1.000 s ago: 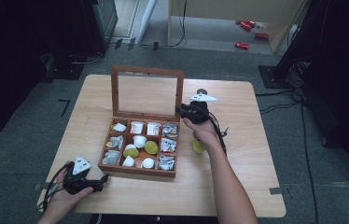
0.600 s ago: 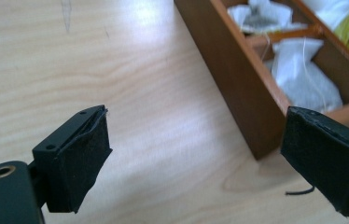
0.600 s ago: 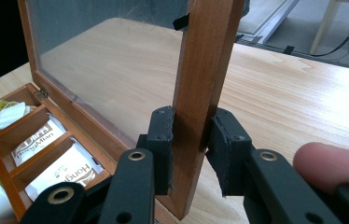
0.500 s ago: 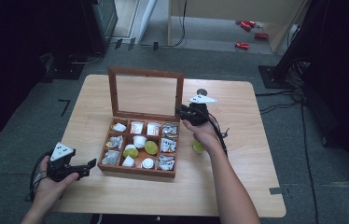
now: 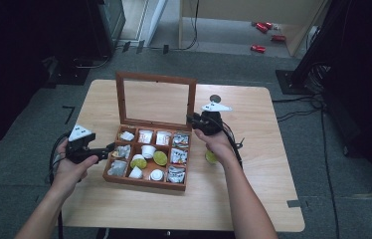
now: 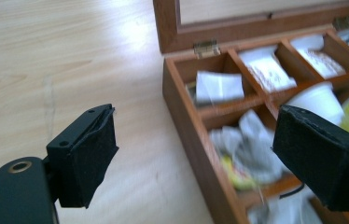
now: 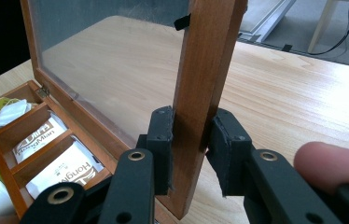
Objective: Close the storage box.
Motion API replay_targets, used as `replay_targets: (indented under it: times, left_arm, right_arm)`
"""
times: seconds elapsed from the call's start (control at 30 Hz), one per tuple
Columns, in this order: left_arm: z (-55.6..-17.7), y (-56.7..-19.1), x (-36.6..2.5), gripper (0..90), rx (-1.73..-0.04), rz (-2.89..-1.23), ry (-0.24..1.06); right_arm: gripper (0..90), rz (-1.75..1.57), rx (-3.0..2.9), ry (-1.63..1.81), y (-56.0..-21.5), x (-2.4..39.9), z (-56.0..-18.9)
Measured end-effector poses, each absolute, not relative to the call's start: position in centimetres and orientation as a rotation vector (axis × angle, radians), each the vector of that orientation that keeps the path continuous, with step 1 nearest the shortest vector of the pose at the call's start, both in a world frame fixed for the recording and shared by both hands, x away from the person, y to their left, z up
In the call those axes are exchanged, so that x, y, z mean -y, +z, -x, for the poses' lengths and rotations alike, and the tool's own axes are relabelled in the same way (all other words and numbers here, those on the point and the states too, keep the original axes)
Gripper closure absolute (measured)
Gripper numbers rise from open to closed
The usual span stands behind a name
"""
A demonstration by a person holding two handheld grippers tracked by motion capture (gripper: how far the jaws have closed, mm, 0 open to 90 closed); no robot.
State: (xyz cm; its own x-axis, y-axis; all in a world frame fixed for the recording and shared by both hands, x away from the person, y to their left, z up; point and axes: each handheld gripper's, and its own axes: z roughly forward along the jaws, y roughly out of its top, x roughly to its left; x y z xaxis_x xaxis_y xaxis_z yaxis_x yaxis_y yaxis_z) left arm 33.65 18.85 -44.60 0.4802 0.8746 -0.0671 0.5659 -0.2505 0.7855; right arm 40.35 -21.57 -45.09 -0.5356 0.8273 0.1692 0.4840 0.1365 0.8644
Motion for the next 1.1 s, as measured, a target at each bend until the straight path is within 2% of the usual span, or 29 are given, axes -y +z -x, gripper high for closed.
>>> replay_targets:
  times: [0.33, 0.4, 0.57, 0.97, 1.1]
  left_arm:
    - [-38.7, -44.7, -16.8, 16.7, -1.171, -1.954, 0.520]
    - [-39.3, -44.6, -16.4, 22.0, -1.163, -1.950, 0.524]
    - [-41.1, -44.3, -15.5, 25.2, -1.140, -1.950, 0.505]
    - [-44.4, -44.2, -14.9, 31.0, -1.114, -1.958, 0.434]
    - [-44.5, -43.8, -14.4, 35.9, -1.095, -1.958, 0.436]
  right_arm:
    - [71.8, -1.257, -2.078, 1.353, -45.0, 21.5, -40.3]
    - [71.8, -1.256, -2.080, 1.352, -45.0, 21.5, -40.2]
    - [71.7, -1.256, -2.083, 1.349, -45.0, 21.5, -40.2]
    - [71.6, -1.254, -2.090, 1.347, -44.9, 21.5, -40.2]
    - [71.5, -1.252, -2.092, 1.341, -44.9, 21.3, -40.1]
